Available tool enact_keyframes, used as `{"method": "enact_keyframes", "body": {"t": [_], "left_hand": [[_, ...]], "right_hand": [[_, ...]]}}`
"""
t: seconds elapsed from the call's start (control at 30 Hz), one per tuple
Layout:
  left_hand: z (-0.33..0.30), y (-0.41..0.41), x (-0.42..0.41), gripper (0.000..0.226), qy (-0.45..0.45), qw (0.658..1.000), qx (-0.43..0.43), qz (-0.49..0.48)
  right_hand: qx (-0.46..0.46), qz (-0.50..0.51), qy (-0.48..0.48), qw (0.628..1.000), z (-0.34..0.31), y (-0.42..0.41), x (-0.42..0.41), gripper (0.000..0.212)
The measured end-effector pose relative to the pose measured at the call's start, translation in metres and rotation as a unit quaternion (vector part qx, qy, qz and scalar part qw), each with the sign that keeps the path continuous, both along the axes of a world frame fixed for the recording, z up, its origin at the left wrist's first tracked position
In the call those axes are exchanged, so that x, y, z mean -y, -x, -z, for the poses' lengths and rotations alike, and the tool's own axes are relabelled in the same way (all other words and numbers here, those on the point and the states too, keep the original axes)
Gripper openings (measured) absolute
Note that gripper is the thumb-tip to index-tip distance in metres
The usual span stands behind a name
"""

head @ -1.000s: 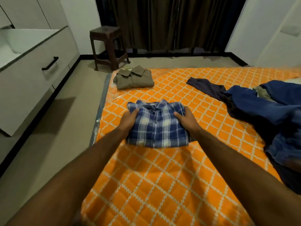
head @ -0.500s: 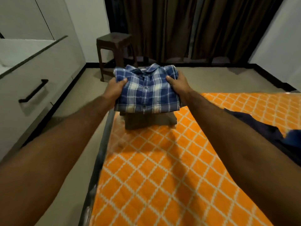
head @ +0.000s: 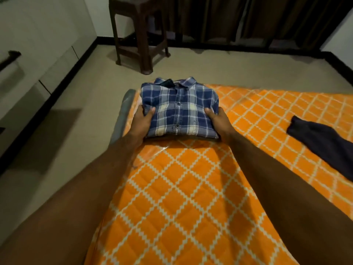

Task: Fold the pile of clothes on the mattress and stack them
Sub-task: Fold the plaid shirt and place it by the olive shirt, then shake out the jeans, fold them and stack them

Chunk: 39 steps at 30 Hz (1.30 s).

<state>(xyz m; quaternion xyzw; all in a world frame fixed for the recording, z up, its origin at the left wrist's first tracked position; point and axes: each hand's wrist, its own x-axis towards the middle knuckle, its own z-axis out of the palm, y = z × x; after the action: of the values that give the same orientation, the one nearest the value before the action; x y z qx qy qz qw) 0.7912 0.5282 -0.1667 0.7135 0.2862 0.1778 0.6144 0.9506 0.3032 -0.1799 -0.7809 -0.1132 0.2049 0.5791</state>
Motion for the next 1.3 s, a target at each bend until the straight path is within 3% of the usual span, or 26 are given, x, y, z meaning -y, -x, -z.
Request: {"method": "enact_keyframes", "body": {"t": [0.17, 0.27, 0.33, 0.4, 0.5, 0.63, 0.87, 0.97, 1.03, 1.13, 1.2, 1.3], "left_hand": [[-0.023, 0.029, 0.026, 0.071, -0.020, 0.999, -0.017, 0.031], [-0.035, 0.064, 0.074, 0.059, -0.051, 0.998, 0.001, -0.024], [-0.032, 0.087, 0.102, 0.049, -0.138, 0.986, -0.027, -0.092], [-0.020, 0.109, 0.136, 0.052, -0.253, 0.952, -0.130, -0.110], [-0.018, 0.143, 0.223, 0.049, -0.341, 0.930, -0.138, 0.019], [-0.016, 0.183, 0.329, 0.050, -0.440, 0.868, -0.116, 0.201], [-0.051, 0.239, 0.469, 0.047, -0.512, 0.784, -0.083, 0.342], [-0.060, 0.244, 0.510, 0.044, -0.518, 0.760, -0.082, 0.384], [-0.064, 0.243, 0.535, 0.040, -0.526, 0.746, -0.081, 0.400], [-0.067, 0.238, 0.573, 0.036, -0.520, 0.733, -0.081, 0.431], [-0.067, 0.231, 0.602, 0.034, -0.520, 0.720, -0.074, 0.454], [-0.063, 0.223, 0.637, 0.035, -0.515, 0.708, -0.072, 0.477]], "right_hand": [[-0.007, -0.010, -0.008, 1.000, -0.018, 0.036, 0.023, 0.054], [0.018, -0.011, 0.020, 1.000, -0.022, 0.074, 0.080, 0.060], [0.075, -0.033, 0.098, 0.992, -0.022, 0.097, 0.119, 0.060], [0.108, -0.074, 0.174, 0.976, -0.019, 0.120, 0.160, 0.059], [0.169, -0.121, 0.269, 0.941, -0.027, 0.166, 0.249, 0.060], [0.243, -0.133, 0.363, 0.890, -0.043, 0.243, 0.355, 0.057], [0.291, -0.057, 0.497, 0.816, -0.083, 0.339, 0.500, 0.064], [0.308, 0.041, 0.532, 0.788, -0.099, 0.351, 0.561, 0.050], [0.300, 0.121, 0.535, 0.780, -0.107, 0.355, 0.600, 0.042], [0.208, 0.179, 0.516, 0.811, -0.108, 0.363, 0.660, 0.052], [0.158, 0.177, 0.533, 0.812, -0.099, 0.373, 0.700, 0.062], [0.162, 0.098, 0.577, 0.794, -0.081, 0.389, 0.728, 0.075]]}}
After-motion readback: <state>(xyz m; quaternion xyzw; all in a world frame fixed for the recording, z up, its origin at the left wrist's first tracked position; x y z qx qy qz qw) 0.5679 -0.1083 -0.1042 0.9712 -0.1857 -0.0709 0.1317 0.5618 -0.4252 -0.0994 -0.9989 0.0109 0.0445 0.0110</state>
